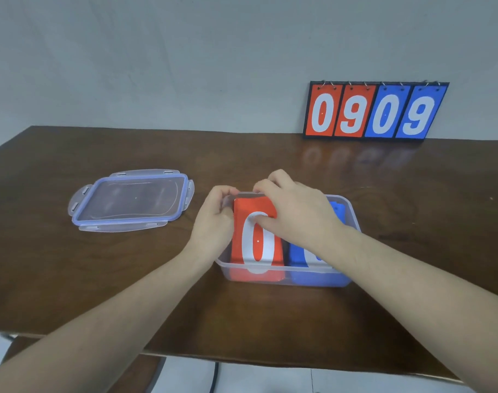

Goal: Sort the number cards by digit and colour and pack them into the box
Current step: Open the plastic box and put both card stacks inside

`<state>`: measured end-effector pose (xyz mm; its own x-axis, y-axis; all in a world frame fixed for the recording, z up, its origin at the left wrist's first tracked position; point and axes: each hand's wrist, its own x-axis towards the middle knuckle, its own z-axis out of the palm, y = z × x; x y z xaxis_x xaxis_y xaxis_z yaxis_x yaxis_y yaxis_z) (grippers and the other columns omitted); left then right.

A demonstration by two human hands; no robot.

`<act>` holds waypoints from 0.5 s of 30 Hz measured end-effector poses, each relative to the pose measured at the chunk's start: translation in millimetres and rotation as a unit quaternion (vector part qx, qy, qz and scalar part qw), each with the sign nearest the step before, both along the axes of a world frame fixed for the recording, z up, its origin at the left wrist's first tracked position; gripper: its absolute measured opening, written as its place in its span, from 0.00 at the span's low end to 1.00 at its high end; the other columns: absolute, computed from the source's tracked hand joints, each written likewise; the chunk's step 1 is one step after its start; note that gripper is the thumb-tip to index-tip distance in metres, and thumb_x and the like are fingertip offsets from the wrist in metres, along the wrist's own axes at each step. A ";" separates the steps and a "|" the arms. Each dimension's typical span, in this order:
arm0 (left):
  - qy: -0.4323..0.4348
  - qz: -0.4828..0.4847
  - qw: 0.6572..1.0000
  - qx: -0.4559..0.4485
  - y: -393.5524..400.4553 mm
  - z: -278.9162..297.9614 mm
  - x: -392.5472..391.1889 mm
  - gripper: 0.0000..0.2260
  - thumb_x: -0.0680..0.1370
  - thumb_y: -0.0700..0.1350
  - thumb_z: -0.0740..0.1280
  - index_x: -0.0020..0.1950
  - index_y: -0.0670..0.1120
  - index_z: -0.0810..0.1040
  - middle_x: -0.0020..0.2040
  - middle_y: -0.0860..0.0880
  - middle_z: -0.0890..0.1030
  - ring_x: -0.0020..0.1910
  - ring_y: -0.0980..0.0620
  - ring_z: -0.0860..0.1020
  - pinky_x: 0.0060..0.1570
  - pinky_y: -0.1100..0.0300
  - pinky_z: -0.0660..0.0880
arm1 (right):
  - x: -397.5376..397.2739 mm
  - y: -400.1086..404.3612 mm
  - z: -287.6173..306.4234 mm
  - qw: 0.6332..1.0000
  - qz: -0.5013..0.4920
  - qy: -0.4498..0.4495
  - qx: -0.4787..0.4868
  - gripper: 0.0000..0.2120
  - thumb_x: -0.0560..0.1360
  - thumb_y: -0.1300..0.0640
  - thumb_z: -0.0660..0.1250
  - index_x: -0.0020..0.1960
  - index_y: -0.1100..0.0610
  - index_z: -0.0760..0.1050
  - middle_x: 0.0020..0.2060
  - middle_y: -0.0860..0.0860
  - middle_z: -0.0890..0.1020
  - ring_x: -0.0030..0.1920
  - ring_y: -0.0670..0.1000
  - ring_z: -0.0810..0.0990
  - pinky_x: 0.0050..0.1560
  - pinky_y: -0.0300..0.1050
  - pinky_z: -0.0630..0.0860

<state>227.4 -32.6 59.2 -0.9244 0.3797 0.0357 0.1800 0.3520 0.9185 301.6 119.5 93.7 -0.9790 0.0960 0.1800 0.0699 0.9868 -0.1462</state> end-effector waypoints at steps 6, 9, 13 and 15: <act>0.079 0.056 0.995 0.014 -37.3 1.8 -31.4 0.07 0.85 0.44 0.58 0.60 0.52 0.73 0.54 0.58 0.78 0.53 0.62 0.75 0.47 0.74 0.69 | -28.4 -24.7 18.2 0.995 0.054 0.058 -0.068 0.14 0.80 0.43 0.62 0.64 0.44 0.73 0.61 0.45 0.74 0.57 0.49 0.76 0.47 0.44 0.72; 0.119 0.061 0.990 -0.051 -81.3 -1.7 -65.6 0.06 0.84 0.47 0.60 0.60 0.55 0.73 0.58 0.57 0.77 0.56 0.58 0.76 0.53 0.64 0.74 | -54.6 -48.8 26.6 0.991 0.096 0.035 -0.087 0.13 0.80 0.46 0.62 0.63 0.46 0.75 0.60 0.46 0.76 0.58 0.49 0.74 0.54 0.45 0.74; 0.175 0.023 0.967 -0.187 -145.9 -13.8 -106.9 0.06 0.81 0.49 0.65 0.58 0.54 0.75 0.60 0.55 0.75 0.64 0.51 0.72 0.58 0.61 0.68 | -93.3 -86.4 24.4 0.986 0.144 -0.032 -0.083 0.12 0.79 0.50 0.64 0.62 0.46 0.76 0.58 0.47 0.77 0.58 0.51 0.73 0.57 0.48 0.72; 0.183 -0.015 0.945 -0.269 -175.4 -23.0 -120.8 0.12 0.79 0.54 0.68 0.61 0.53 0.76 0.62 0.55 0.74 0.67 0.50 0.70 0.64 0.55 0.67 | -112.2 -104.5 19.6 0.983 0.160 -0.069 -0.051 0.13 0.79 0.51 0.64 0.63 0.46 0.75 0.59 0.47 0.77 0.59 0.51 0.74 0.59 0.50 0.73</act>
<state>106.5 -208.0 36.2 -0.8758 0.4599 0.1462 0.4691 0.7401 0.4819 189.3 15.0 113.3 -0.9765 -0.2103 0.0479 -0.2155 0.9425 -0.2556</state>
